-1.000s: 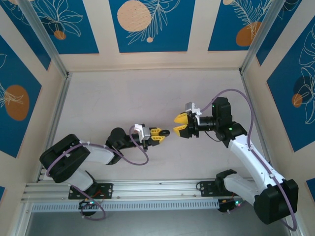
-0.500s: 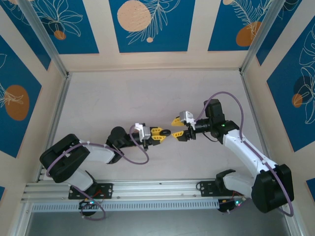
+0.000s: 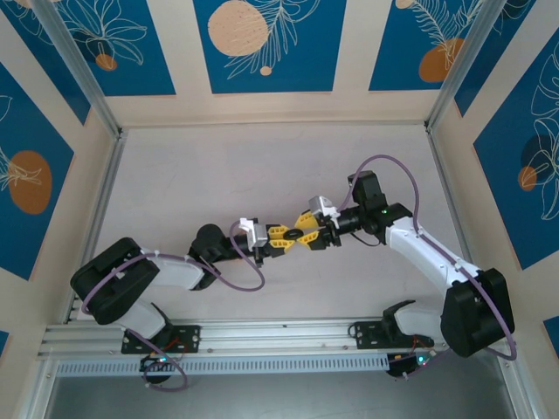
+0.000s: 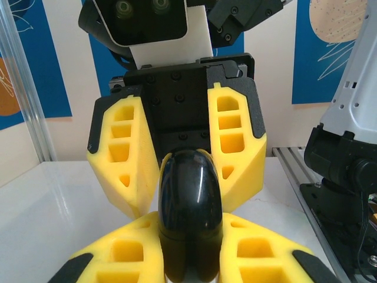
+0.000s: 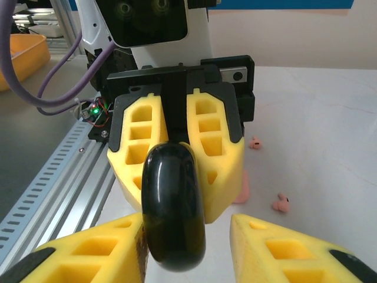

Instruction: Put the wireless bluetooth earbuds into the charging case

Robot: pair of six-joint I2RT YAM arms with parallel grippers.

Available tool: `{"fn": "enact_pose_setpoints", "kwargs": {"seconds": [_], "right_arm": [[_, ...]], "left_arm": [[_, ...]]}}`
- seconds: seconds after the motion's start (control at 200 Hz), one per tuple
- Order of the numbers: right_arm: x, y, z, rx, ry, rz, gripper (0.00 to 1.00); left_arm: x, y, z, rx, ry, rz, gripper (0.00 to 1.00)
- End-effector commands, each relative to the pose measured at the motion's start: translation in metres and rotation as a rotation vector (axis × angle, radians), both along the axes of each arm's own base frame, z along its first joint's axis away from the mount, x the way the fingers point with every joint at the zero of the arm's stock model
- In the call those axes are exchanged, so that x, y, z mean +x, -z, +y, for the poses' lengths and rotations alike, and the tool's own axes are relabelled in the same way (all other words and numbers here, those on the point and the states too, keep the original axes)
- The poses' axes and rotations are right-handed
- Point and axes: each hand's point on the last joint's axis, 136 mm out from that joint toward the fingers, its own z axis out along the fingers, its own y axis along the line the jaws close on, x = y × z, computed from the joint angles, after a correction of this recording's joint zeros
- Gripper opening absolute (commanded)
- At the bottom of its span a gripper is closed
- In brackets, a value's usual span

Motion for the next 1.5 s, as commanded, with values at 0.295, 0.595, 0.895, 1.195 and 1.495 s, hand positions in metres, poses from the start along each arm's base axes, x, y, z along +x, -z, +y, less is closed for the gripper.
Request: {"fn": "enact_pose_setpoints", "kwargs": {"seconds": [0.295,0.595,0.895,1.195,1.495], "right_arm": [[-0.008,-0.014,0.003,0.028,-0.050,-0.022,0.11],[-0.003,-0.015,-0.011,0.006,0.026,0.022,0.09],[0.035,0.009,-0.020,-0.106,0.238,0.293,0.06],[0.070,0.041,-0.033,-0.238,0.398,0.566,0.07],[0.107,0.080,-0.054,-0.382,0.570,0.819,0.09]], "left_arm": [[-0.004,-0.011,0.000,-0.033,-0.001,-0.041,0.19],[0.017,0.014,0.014,0.013,-0.170,-0.009,0.68],[0.041,0.044,0.039,0.064,-0.381,0.059,0.95],[0.053,0.073,0.052,0.114,-0.483,0.149,1.00],[0.067,0.100,0.060,0.159,-0.575,0.224,1.00]]}}
